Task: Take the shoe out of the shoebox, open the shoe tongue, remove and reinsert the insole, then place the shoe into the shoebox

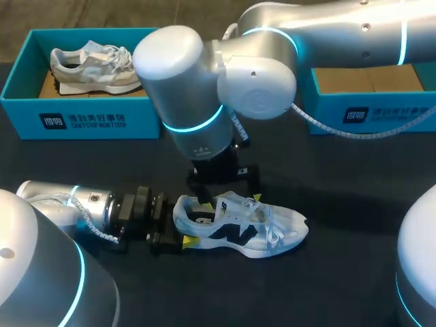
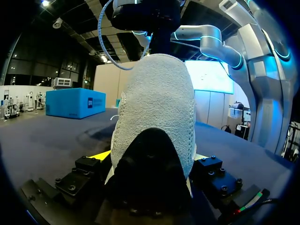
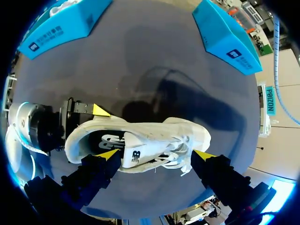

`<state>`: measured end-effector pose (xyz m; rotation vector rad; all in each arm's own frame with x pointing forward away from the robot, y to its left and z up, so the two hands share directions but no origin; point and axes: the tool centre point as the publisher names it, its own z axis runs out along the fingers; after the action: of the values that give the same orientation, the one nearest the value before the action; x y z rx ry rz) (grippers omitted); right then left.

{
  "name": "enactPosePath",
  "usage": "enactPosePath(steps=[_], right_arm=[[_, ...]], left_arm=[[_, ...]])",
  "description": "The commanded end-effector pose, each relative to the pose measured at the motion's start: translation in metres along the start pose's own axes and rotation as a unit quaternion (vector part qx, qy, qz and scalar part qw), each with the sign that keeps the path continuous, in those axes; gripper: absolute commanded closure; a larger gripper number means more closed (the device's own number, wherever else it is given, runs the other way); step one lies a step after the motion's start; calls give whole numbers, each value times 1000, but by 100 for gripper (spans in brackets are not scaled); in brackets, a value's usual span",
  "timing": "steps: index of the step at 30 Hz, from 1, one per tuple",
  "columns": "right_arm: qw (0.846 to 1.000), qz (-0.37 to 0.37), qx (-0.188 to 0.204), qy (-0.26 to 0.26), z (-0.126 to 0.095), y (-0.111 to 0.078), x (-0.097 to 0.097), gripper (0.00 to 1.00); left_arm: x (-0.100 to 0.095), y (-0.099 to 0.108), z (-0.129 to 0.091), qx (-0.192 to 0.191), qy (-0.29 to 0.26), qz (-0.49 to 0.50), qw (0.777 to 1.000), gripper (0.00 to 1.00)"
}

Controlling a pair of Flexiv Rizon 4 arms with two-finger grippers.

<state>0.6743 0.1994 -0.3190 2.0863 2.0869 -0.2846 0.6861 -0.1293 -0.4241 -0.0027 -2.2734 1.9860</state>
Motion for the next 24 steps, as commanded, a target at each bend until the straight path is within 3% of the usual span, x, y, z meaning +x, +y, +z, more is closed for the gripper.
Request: enactPosePath(steps=[1,6,16,24], right_arm=[[998,58,-2,-39,7,-3,10,0],[996,81,-10,-35,8,-7,7,0],[989,135,-46,28,8,-18,-4,0],[982,173,-54,58,9,-16,-8,0]], left_arm=[[1,3,-2,0,-2,0,1000,100],[1,3,-2,0,-2,0,1000,100],[1,3,-2,0,-2,0,1000,100],[1,3,-2,0,-2,0,1000,100]])
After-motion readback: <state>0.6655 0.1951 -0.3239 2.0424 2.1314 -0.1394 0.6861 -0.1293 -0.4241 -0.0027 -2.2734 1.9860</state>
